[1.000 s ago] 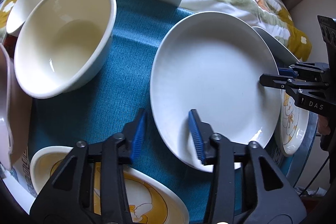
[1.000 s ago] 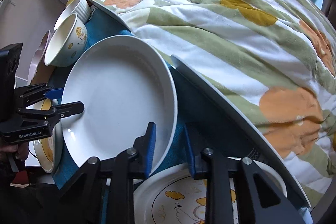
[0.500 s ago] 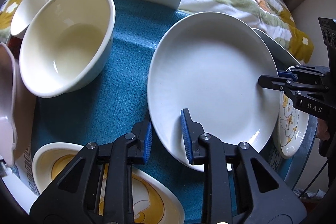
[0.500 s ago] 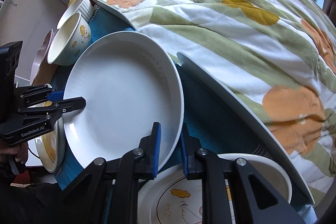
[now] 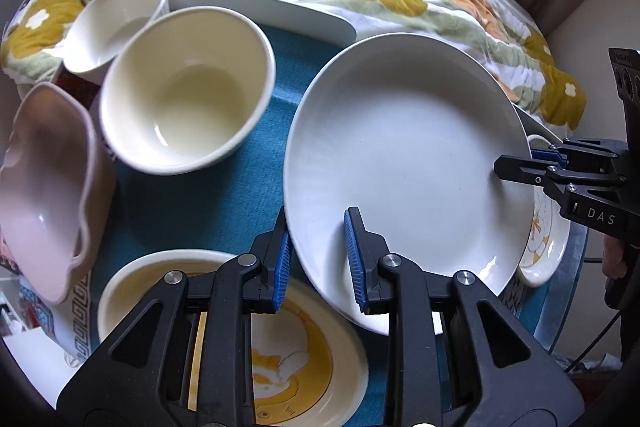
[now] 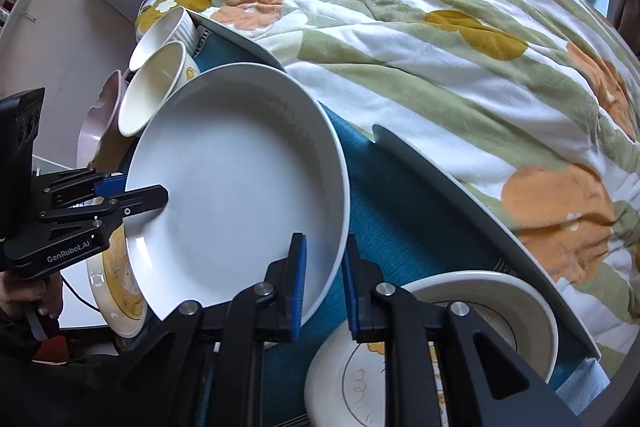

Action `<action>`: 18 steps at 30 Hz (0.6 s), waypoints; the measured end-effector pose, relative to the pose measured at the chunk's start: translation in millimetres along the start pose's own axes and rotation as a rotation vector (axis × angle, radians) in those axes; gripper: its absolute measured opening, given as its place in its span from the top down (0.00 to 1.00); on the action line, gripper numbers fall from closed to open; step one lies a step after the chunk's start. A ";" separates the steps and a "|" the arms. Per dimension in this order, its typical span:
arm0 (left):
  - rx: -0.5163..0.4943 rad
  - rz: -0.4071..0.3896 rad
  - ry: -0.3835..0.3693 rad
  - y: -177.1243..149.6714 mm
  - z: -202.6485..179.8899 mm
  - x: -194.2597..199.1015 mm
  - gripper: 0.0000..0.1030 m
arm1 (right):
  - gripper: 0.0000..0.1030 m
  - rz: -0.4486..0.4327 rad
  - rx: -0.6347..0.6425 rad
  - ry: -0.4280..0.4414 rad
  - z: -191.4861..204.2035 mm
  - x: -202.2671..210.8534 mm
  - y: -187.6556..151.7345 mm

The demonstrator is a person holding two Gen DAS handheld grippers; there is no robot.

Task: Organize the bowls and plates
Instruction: 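Lift the white plate and carry it over the yellow duck dish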

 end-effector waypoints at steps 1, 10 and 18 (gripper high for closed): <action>-0.006 -0.006 -0.005 -1.6 3.2 5.3 0.78 | 0.84 -0.005 0.000 -0.005 6.0 3.6 -1.0; -0.114 -0.029 -0.041 -34.2 51.1 48.2 0.78 | 0.84 -0.048 -0.059 -0.061 85.8 23.2 -28.1; -0.230 0.025 -0.074 -76.7 101.6 51.2 0.78 | 0.84 -0.062 -0.240 -0.081 158.4 -4.9 -75.9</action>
Point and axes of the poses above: each gripper's, at about its wrist camera, not at the fingertips, and x roughly against the way its jaws point, z to its left, y to its top, the point moved 3 cm from there along -x, roughly the way its jaws point, and after that the axes turned 5 degrees about x, right-handed, at the moved point
